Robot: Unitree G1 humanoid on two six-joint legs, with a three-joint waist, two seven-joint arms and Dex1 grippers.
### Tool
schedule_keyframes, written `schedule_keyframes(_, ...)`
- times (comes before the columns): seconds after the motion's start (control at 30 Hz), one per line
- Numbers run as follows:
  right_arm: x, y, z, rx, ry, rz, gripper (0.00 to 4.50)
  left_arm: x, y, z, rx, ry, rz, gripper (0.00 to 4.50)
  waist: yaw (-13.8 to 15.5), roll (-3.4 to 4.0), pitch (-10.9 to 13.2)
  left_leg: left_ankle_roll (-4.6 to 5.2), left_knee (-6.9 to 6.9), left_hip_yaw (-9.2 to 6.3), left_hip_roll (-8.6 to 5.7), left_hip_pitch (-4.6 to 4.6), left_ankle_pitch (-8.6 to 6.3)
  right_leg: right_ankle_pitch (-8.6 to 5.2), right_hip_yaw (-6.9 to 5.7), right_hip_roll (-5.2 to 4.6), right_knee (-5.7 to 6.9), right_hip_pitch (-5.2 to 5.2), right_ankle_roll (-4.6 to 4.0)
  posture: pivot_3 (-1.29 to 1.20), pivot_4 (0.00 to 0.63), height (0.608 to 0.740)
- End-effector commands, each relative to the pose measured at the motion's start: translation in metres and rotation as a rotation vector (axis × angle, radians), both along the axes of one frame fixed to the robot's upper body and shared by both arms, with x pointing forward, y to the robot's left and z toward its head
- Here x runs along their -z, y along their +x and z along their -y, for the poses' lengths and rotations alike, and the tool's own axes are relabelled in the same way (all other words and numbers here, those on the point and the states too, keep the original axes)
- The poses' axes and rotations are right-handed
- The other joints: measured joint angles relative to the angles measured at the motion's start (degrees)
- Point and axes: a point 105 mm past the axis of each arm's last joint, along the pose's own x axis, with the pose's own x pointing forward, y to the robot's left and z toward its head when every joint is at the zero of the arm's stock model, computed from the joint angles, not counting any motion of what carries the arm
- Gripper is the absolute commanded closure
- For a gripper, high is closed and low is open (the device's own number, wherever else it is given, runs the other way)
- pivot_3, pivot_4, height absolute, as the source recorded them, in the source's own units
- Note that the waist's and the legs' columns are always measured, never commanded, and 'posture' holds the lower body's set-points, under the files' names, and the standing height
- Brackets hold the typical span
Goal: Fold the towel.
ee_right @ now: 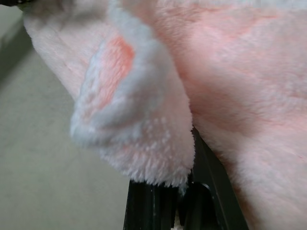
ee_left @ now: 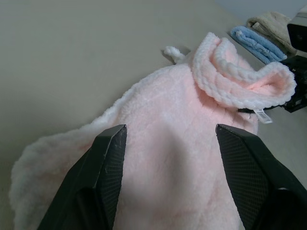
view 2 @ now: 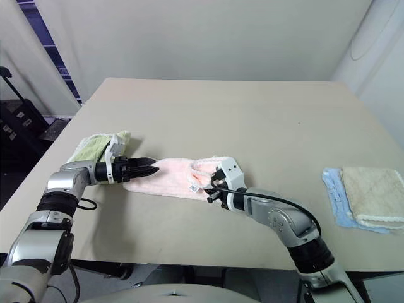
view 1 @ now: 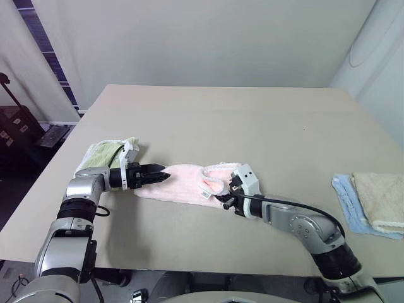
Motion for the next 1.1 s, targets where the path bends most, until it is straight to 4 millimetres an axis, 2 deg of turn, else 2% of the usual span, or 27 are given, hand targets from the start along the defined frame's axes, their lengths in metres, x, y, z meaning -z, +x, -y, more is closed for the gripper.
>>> schedule_keyframes(0.03,-0.007,0.010,0.000,0.035,0.021,0.022,3.80,-0.020,0.008,-0.002,-0.008,-0.026,0.073,1.38,0.0,-0.07,0.0,-0.01,0.00,-0.01,0.00,0.04,0.00,0.00,0.00,0.00,0.05,0.01,0.00,0.00,0.000,0.731)
schedule_keyframes(0.17,-0.023,0.007,-0.007,0.007,0.104,0.042,2.38,-0.027,0.009,-0.002,0.002,-0.051,0.087,1.38,0.0,-0.06,0.0,-0.07,0.02,-0.02,0.00,0.10,0.03,0.00,0.00,0.01,0.29,-0.02,0.00,0.00,0.000,0.731)
schedule_keyframes(0.33,-0.040,-0.009,-0.009,-0.085,0.194,0.052,0.60,-0.048,0.016,-0.004,-0.013,-0.115,0.114,1.38,0.1,-0.07,0.0,-0.08,0.06,-0.04,0.00,0.18,0.03,0.00,-0.01,0.01,0.37,0.01,-0.01,0.00,0.000,0.731)
schedule_keyframes(0.47,-0.066,-0.012,0.008,-0.065,0.350,0.103,0.60,-0.067,0.015,-0.005,0.023,-0.153,0.150,1.38,0.0,-0.07,0.0,-0.07,0.10,-0.04,-0.01,0.17,0.04,0.01,0.00,0.03,0.36,0.05,0.01,0.00,0.000,0.731)
schedule_keyframes(0.57,-0.079,-0.005,0.028,0.000,0.407,0.183,0.57,-0.099,0.010,0.015,0.121,-0.279,0.177,1.95,0.0,-0.10,0.0,-0.07,0.11,-0.04,-0.01,0.17,0.04,0.00,0.00,0.04,0.34,0.07,0.01,0.00,0.000,0.731)
schedule_keyframes(0.7,-0.068,0.015,0.045,0.124,0.364,0.213,1.81,-0.107,0.000,0.046,0.243,-0.308,0.194,3.36,0.0,-0.10,0.0,-0.12,0.14,-0.05,-0.01,0.22,0.01,0.00,0.00,0.03,0.35,0.14,0.00,0.00,0.000,0.731)
schedule_keyframes(0.8,-0.057,0.020,0.044,0.122,0.358,0.211,2.98,-0.095,-0.002,0.080,0.330,-0.290,0.193,4.50,0.1,-0.07,0.0,-0.18,0.14,-0.04,-0.01,0.36,-0.03,-0.01,0.02,0.03,0.35,0.27,-0.03,0.00,0.000,0.731)
schedule_keyframes(0.93,-0.046,0.027,0.041,0.129,0.357,0.196,4.46,-0.067,-0.010,0.108,0.414,-0.205,0.177,4.50,-0.1,-0.07,0.0,-0.09,0.13,-0.04,-0.01,0.37,0.04,0.00,0.02,0.05,0.39,0.25,-0.01,0.00,0.000,0.731)
schedule_keyframes(1.03,-0.036,0.034,0.040,0.148,0.353,0.165,4.46,-0.041,-0.015,0.121,0.460,-0.142,0.156,4.50,-0.2,-0.07,0.0,-0.09,0.11,-0.04,-0.01,0.39,0.05,0.01,0.15,0.15,0.41,0.24,0.00,0.00,0.000,0.731)
schedule_keyframes(1.1,-0.030,0.038,0.040,0.167,0.336,0.159,4.46,-0.012,-0.014,0.128,0.433,-0.039,0.150,4.50,0.0,-0.07,0.0,-0.10,0.08,-0.05,-0.01,0.39,0.06,0.01,0.15,0.15,0.41,0.18,0.00,0.00,0.000,0.731)
